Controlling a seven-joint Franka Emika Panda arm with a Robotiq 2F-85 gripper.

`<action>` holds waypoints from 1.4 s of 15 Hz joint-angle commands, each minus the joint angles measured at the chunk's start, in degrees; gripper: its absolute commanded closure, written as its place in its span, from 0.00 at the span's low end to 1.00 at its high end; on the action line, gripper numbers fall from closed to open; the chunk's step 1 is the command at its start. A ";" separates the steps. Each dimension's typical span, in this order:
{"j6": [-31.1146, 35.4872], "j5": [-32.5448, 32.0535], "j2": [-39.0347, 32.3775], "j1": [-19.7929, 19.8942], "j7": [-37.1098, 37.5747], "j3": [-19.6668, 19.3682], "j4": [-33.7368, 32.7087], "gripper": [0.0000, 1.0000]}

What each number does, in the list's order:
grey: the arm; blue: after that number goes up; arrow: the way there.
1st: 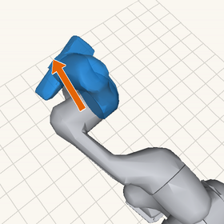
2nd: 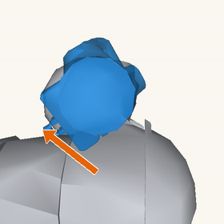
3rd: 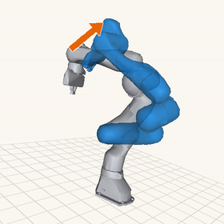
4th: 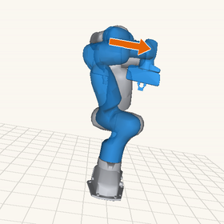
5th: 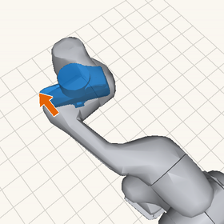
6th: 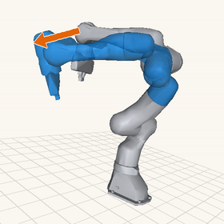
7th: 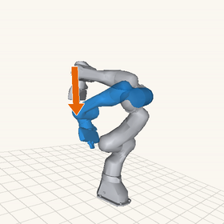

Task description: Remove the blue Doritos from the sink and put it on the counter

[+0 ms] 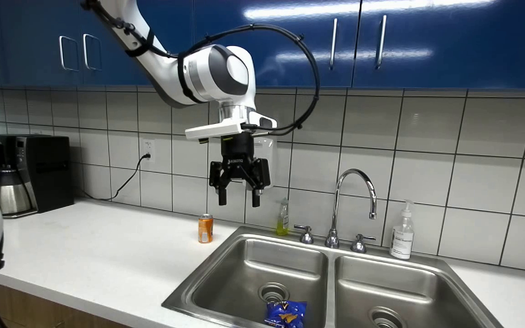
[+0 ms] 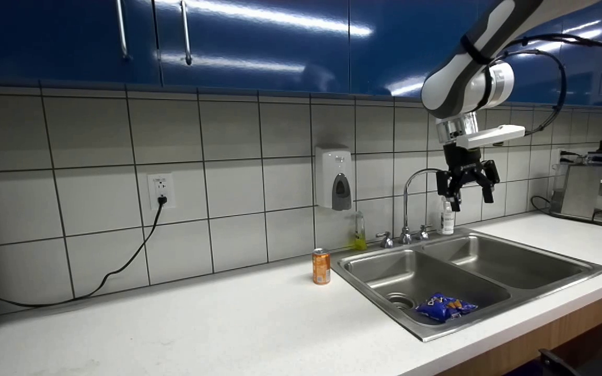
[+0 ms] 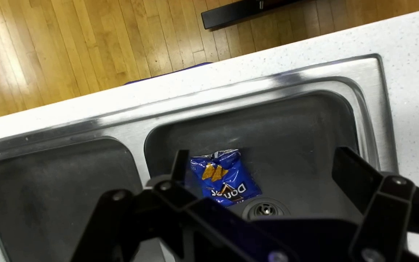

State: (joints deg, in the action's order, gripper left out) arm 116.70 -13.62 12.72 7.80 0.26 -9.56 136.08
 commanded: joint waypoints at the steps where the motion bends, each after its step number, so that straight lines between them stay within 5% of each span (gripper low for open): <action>1: 4.91 -0.03 -2.77 1.53 1.23 -0.42 0.91 0.00; 14: 21.25 1.36 -16.89 1.81 1.25 -1.44 0.55 0.00; 21: 25.43 2.78 -27.82 1.63 2.90 -1.81 -5.79 0.00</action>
State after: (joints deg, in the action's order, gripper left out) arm 141.25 -12.05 -9.85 9.09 1.80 -11.33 134.86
